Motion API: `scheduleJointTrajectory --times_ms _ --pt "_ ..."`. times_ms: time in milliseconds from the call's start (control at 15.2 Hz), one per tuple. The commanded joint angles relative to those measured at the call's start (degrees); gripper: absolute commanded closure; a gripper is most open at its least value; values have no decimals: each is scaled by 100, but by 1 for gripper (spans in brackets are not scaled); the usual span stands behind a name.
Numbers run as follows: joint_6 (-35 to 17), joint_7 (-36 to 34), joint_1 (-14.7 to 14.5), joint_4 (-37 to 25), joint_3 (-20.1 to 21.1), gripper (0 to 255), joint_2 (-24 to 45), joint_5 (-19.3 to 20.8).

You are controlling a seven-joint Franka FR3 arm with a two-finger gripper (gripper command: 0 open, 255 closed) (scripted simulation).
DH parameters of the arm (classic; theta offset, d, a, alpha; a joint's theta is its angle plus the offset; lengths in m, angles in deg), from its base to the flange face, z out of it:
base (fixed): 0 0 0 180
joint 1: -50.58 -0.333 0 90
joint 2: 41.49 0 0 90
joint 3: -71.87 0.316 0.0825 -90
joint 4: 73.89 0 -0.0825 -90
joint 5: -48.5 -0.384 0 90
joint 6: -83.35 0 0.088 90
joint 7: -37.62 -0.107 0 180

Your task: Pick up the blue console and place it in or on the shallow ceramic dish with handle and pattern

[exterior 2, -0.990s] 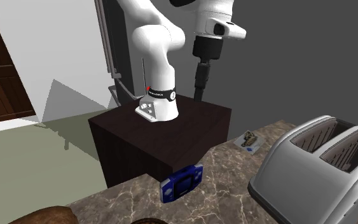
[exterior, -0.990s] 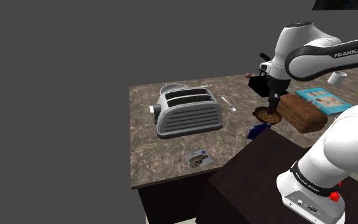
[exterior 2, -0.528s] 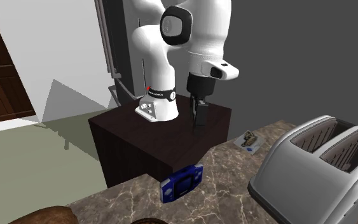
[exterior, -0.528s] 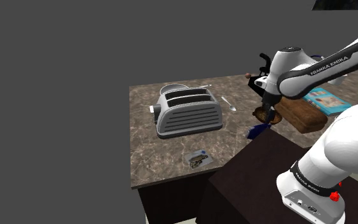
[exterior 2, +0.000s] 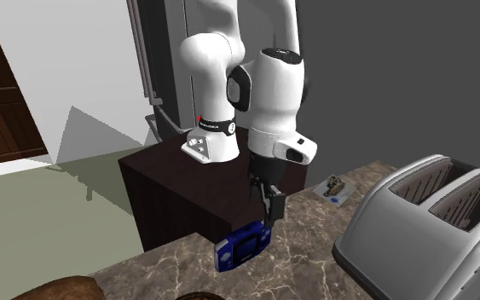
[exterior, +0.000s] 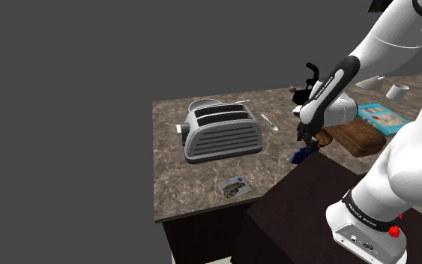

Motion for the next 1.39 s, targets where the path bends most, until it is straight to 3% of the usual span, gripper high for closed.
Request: scheduleJointTrajectory --times_ms 0,132,330,462,990,1056,1320 --pt "-391 1399 632 -130 912 0 563 -1601" --pt "-578 1631 1194 -196 1541 0 791 -1907" --pt "-826 2204 1672 -335 2181 0 1161 -2652" --pt "-965 2380 1973 -406 2518 0 1343 -2862" --pt "-968 2356 1988 -403 2526 0 1341 -2831" --pt "-1007 2379 2048 -382 2591 255 1350 -2857" --pt "-936 2370 1935 -325 2419 255 1233 -2786"
